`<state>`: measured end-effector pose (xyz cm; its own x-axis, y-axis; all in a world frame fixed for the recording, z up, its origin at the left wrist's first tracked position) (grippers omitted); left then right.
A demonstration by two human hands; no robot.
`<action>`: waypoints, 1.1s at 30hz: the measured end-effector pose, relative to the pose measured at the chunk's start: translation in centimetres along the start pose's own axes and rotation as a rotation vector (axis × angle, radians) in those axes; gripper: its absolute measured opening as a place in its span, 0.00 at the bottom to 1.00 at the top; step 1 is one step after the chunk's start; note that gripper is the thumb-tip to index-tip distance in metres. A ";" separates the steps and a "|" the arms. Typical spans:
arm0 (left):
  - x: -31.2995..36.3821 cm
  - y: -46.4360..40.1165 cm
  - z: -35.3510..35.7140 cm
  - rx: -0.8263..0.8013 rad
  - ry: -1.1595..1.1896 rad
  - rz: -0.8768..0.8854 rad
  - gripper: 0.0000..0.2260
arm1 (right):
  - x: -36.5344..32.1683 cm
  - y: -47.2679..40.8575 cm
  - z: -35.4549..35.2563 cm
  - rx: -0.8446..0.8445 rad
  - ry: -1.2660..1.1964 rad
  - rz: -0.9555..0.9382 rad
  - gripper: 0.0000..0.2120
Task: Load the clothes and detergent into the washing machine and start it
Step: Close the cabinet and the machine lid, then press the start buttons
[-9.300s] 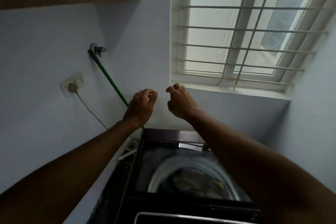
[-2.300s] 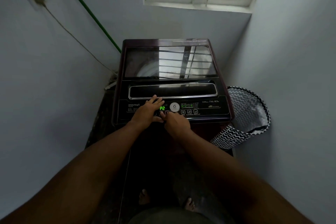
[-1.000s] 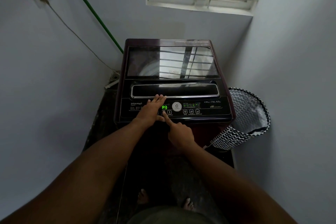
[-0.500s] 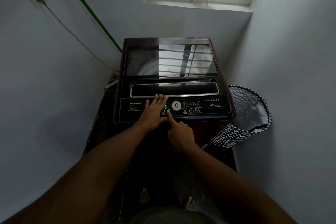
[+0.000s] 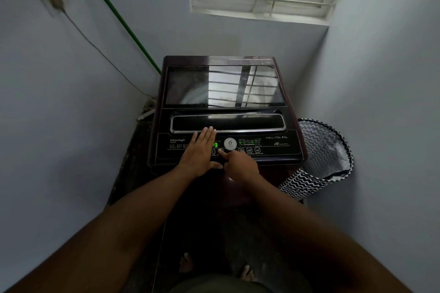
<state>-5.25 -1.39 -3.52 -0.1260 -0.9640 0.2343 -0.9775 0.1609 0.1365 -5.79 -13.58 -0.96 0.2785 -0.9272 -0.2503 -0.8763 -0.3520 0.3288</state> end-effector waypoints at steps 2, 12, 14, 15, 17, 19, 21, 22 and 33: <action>0.1 -0.2 0.1 -0.011 -0.016 0.007 0.54 | -0.2 0.0 -0.1 0.002 0.037 -0.016 0.25; 0.2 -1.7 0.2 -0.026 0.043 -0.004 0.57 | -0.4 -0.7 -0.1 -0.002 0.125 -0.040 0.24; 0.1 -1.6 0.2 -0.007 0.039 0.008 0.57 | -0.2 -1.2 -0.1 -0.027 0.108 -0.027 0.25; 0.0 -1.7 0.3 -0.003 0.040 0.012 0.57 | -0.1 -1.4 -0.2 -0.042 0.099 -0.015 0.24; -0.1 -1.9 0.4 -0.006 0.047 0.010 0.58 | 0.1 -1.6 -0.4 -0.071 0.081 0.007 0.22; -0.1 -2.0 0.6 -0.010 0.046 0.008 0.59 | 0.1 -1.8 -0.8 -0.083 0.069 0.025 0.19; 0.2 -2.0 0.9 -0.013 0.036 0.008 0.60 | 0.0 -1.9 -1.1 -0.080 0.061 0.043 0.16; 0.3 -2.0 1.0 -0.008 0.026 0.002 0.59 | -0.1 -2.0 -1.2 -0.070 0.057 0.048 0.15; 0.6 -2.2 1.8 0.066 -0.023 -0.073 0.58 | -1.0 -2.8 -1.9 -0.015 0.022 0.036 0.12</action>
<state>-3.48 -2.66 -5.45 -0.0571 -0.9773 0.2041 -0.9931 0.0766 0.0889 -2.84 -11.91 0.07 0.2557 -0.9418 -0.2183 -0.8798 -0.3203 0.3511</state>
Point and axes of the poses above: each hand's wrist, its own y-axis away from the middle knuckle, its own z-axis out of the palm, x = y × z, the point moved 8 cm from there along -y, towards the middle knuckle, and after that the axes turned 7 degrees about y, right-handed, at the moved point
